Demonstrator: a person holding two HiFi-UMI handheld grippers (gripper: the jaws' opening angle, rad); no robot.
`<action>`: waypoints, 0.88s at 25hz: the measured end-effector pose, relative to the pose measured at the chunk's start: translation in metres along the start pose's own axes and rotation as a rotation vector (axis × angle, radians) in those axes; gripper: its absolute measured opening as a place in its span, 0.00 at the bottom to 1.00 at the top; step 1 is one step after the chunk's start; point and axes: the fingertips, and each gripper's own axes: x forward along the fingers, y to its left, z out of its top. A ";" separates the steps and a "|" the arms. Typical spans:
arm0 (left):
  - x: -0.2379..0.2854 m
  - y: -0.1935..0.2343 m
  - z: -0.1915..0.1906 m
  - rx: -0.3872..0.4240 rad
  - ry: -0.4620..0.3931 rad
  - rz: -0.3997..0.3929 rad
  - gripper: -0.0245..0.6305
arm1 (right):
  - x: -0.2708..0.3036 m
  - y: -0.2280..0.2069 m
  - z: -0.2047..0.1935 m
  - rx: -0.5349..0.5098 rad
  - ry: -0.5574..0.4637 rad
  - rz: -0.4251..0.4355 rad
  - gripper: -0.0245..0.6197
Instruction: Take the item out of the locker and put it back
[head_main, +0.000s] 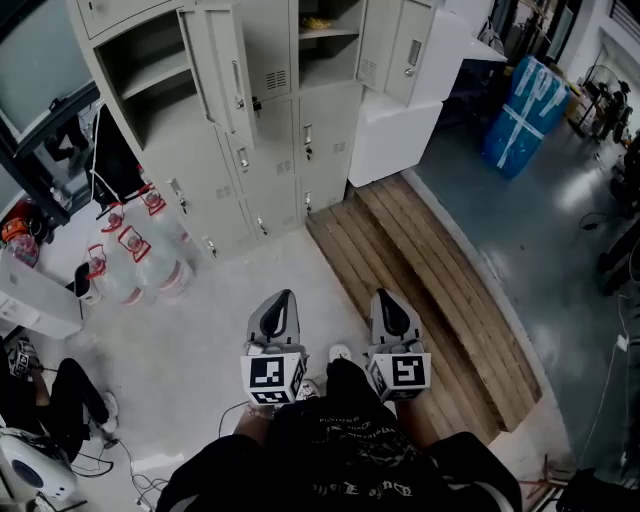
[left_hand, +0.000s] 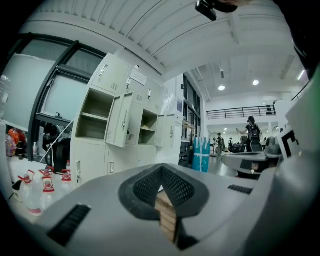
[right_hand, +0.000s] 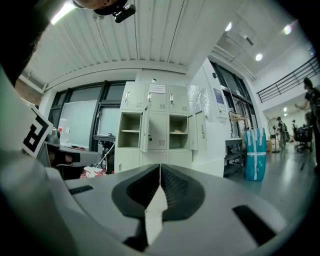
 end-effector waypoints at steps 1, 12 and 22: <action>0.003 0.001 0.000 0.004 0.003 0.001 0.05 | 0.003 -0.003 -0.001 -0.002 0.007 -0.003 0.05; 0.066 0.017 0.004 0.017 0.001 0.033 0.05 | 0.091 -0.024 -0.005 -0.014 0.012 0.080 0.05; 0.191 0.047 0.023 -0.002 0.004 0.096 0.05 | 0.216 -0.082 0.002 0.006 0.015 0.133 0.05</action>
